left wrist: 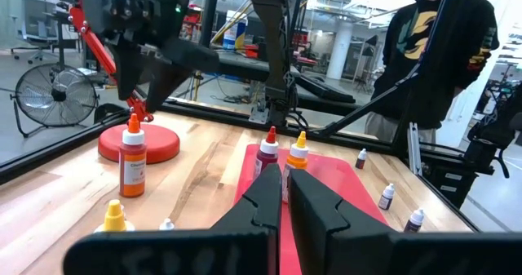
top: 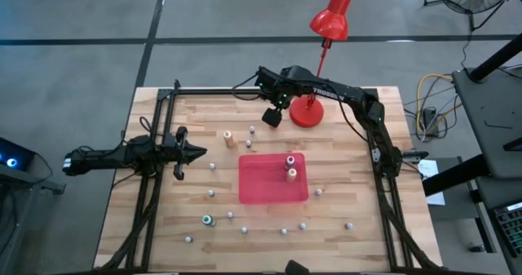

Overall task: Pick & Place food coloring
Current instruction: Put the large orange food coloring bottle into the red bin

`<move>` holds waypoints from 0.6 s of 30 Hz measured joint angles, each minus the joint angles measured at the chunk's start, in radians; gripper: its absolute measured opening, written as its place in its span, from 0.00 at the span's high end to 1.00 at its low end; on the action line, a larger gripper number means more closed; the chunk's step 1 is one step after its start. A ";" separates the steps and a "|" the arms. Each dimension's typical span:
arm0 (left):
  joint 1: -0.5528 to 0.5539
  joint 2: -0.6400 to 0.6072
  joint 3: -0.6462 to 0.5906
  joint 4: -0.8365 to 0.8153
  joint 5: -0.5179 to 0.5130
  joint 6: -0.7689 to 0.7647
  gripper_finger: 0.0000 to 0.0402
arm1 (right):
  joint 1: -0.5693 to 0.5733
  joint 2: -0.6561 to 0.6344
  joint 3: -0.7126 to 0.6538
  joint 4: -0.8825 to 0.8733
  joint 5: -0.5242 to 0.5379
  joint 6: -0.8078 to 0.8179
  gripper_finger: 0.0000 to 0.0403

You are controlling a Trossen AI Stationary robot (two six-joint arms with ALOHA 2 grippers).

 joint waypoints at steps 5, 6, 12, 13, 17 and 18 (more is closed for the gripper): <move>0.000 0.000 0.000 0.000 0.000 0.000 1.00 | 0.001 0.000 -0.020 0.022 0.001 -0.021 0.33; 0.000 0.000 0.000 0.000 0.000 0.000 1.00 | 0.002 0.000 -0.023 0.028 0.000 -0.022 0.33; 0.000 0.000 0.000 0.000 0.000 0.000 1.00 | 0.005 0.000 -0.036 0.054 0.001 -0.026 0.33; 0.000 0.000 0.000 0.000 0.000 0.000 1.00 | 0.005 0.000 -0.039 0.056 0.000 -0.026 0.33; 0.000 0.000 0.000 0.000 0.000 0.000 1.00 | 0.006 0.000 -0.063 0.081 -0.003 -0.026 0.33; 0.000 0.000 0.000 0.000 0.000 0.000 1.00 | 0.006 0.000 -0.069 0.084 -0.004 -0.027 0.33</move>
